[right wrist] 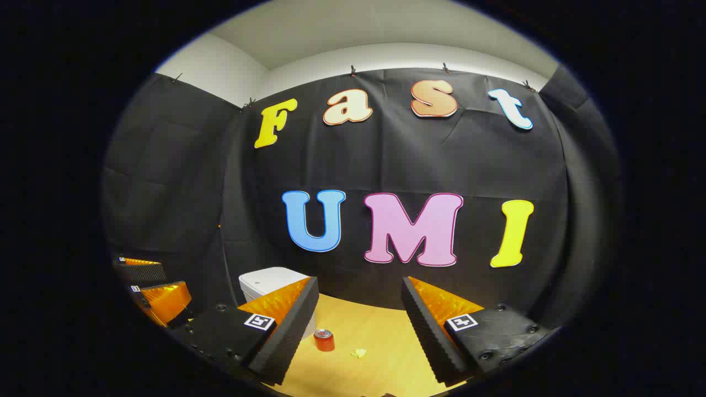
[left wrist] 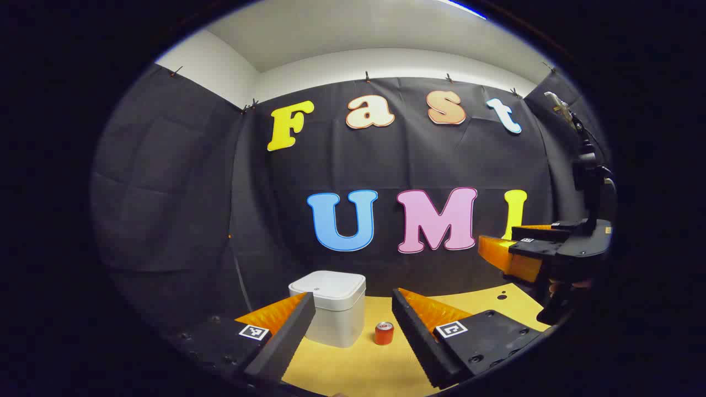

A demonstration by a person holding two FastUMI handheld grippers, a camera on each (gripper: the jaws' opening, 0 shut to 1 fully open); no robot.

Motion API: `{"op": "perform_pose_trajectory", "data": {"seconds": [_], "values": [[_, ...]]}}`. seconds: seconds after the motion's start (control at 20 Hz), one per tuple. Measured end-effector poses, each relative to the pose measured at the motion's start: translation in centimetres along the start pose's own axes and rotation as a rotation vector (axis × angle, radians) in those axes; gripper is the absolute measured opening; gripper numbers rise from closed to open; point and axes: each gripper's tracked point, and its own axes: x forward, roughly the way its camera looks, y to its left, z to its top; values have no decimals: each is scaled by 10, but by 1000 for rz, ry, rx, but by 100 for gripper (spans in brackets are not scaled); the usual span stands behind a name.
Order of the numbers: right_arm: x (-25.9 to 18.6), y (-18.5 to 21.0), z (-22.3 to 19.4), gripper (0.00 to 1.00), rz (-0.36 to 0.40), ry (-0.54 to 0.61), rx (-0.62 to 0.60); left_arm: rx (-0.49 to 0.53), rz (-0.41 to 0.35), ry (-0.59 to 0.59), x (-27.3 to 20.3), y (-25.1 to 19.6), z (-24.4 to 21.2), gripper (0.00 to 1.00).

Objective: Press the lid of the desktop garbage bin to open it, pick up the crumpled paper on the desktop and throw it into the bin, then pick up the pop can on the desktop and drop it into the bin, and finally close the garbage bin lid.

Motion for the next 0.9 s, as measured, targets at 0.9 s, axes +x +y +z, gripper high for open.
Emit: {"op": "perform_pose_trajectory", "data": {"seconds": [0.9], "values": [[5,33,1,96,51,-4,43,-9,32,21,10,33,3,94]]}}
